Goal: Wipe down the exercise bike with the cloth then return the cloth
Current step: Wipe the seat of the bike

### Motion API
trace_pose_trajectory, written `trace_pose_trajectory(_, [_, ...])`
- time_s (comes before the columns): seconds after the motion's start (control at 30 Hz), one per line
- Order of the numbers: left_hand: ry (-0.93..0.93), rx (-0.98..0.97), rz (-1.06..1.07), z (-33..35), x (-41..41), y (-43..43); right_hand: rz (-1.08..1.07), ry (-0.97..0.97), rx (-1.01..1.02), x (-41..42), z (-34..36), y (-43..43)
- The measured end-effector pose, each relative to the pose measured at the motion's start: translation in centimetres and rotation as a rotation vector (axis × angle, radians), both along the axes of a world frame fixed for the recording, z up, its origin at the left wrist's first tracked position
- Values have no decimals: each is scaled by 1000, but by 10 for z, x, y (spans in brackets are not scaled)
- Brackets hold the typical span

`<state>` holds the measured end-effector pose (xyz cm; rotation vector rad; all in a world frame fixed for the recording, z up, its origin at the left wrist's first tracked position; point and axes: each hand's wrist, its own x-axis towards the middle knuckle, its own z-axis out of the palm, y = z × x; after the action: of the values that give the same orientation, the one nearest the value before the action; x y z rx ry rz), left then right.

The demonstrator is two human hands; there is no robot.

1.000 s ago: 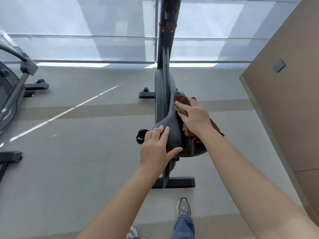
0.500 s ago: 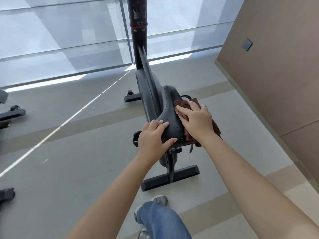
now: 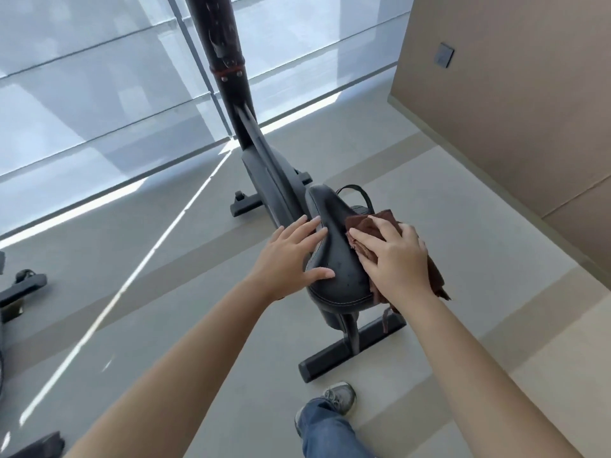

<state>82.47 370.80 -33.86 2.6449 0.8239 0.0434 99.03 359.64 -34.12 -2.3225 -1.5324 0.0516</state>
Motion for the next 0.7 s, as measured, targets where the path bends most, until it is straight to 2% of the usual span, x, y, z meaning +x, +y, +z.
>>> trace_pose_trajectory(0.17, [71,50,-75,-1,17,20,-77,77,-157,14,9,49])
trace_pose_trajectory(0.23, [78,78,-100,-3,24,25,-117,53,-149,8,11,45])
trace_pose_trajectory(0.4, [73,118,-156,-6,27,38,-147,-23,33,-19,4,1])
trace_pose_trajectory(0.7, [-2,176,-255,-2,26,47,-289,112,-141,8,10,40])
